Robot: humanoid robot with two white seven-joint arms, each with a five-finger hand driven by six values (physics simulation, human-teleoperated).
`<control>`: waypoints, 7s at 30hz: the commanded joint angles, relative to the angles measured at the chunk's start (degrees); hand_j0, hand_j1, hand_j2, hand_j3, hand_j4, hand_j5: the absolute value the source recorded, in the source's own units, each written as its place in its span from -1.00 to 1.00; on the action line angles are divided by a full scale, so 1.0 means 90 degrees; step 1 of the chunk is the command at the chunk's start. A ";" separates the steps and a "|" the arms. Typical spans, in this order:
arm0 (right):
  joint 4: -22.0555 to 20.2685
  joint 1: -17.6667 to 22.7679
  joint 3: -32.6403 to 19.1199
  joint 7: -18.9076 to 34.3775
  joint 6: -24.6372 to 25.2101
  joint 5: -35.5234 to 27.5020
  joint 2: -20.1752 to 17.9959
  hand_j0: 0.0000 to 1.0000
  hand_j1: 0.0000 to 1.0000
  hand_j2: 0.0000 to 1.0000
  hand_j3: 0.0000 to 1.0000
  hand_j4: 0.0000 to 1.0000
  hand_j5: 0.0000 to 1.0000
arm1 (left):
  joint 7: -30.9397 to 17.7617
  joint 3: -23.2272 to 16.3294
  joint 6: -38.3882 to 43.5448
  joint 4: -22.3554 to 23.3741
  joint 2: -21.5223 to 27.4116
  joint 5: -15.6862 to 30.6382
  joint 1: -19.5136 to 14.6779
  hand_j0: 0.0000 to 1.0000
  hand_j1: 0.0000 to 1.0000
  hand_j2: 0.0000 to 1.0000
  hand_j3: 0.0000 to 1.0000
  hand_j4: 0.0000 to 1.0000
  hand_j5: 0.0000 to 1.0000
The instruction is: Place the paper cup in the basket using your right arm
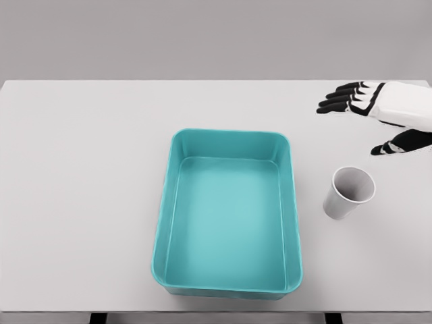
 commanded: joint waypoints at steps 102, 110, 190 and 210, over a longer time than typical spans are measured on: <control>-0.0001 0.0674 0.0253 0.1571 0.0016 0.1318 0.0447 0.98 0.98 0.98 0.98 0.98 0.98 | 0.0000 0.0000 0.0000 0.0001 0.0000 0.0000 0.0000 1.00 1.00 1.00 1.00 1.00 1.00; 0.0008 0.0674 0.0283 0.1571 0.0016 0.1513 0.0457 0.97 0.97 0.97 0.97 0.97 0.97 | 0.0000 0.0000 0.0000 0.0001 0.0000 0.0000 0.0000 1.00 1.00 1.00 1.00 1.00 1.00; 0.0008 -0.0098 0.0068 0.1571 0.0013 0.1474 0.0437 0.42 0.42 0.42 0.42 0.42 0.42 | 0.0000 0.0000 0.0000 0.0001 0.0000 0.0000 0.0000 1.00 1.00 1.00 1.00 1.00 1.00; -0.0001 -0.0469 0.0058 0.1571 0.0013 0.0976 0.0515 0.42 0.42 0.42 0.42 0.42 0.42 | 0.0000 0.0000 0.0000 0.0001 0.0000 0.0000 0.0000 1.00 1.00 1.00 1.00 1.00 1.00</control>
